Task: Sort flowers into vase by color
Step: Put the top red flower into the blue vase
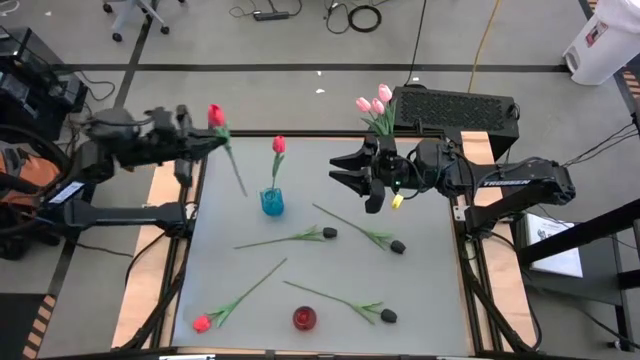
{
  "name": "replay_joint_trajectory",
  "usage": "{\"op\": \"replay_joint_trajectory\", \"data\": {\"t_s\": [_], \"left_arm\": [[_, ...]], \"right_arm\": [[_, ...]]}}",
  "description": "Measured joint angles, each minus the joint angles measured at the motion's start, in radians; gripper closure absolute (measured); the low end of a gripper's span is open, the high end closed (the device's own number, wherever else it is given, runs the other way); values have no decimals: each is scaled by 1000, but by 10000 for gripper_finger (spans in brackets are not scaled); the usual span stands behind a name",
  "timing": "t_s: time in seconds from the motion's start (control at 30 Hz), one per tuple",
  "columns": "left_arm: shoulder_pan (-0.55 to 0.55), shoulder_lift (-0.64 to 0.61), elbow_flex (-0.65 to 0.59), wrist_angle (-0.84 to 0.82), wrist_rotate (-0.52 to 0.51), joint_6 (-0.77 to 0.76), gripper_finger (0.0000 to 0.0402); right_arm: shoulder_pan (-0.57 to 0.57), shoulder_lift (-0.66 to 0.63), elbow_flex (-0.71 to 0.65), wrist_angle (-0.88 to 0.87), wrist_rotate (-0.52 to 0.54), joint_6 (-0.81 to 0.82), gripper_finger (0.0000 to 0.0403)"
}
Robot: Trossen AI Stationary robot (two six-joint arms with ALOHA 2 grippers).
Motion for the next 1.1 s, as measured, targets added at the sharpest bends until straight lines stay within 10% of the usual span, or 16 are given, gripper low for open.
{"op": "replay_joint_trajectory", "data": {"t_s": [0.33, 1.1], "left_arm": [[-1, -149, -63, -116, -216, 41, 400], [-1, -165, -488, 384, -180, -47, 400]], "right_arm": [[-14, 0, 0, -2, 23, -11, 234], [-16, 0, 0, -29, 23, 9, 234]]}}
